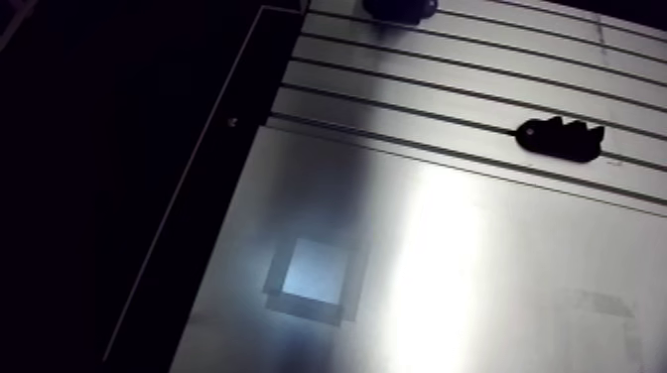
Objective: Pick up the M10 bolt and insert it into the hole until fully seated.
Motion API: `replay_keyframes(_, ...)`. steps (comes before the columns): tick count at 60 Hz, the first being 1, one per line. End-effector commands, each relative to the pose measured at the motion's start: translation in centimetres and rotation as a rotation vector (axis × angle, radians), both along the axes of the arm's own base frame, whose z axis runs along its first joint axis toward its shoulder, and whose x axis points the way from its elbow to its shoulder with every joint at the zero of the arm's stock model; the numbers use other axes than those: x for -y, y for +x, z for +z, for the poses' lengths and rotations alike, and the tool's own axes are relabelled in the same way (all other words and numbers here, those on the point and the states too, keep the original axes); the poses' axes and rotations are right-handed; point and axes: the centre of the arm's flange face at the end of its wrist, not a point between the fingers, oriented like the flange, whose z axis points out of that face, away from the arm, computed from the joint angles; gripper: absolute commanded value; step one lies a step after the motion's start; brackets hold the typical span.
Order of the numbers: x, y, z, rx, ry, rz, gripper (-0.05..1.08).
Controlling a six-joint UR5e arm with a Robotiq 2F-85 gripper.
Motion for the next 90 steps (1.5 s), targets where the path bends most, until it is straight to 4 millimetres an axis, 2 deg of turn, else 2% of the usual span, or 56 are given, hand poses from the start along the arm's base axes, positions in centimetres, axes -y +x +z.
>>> replay_keyframes(1, 0.0, -0.1, -0.5, 0.005, 0.000, -0.002, 1.08)
replay_keyframes(65, 0.3, -0.6, -1.6, -0.005, -0.002, 0.002, 1.08)
replay_keyframes(90, 0.2, -0.6, -1.4, -0.004, -0.004, 0.001, 1.08)
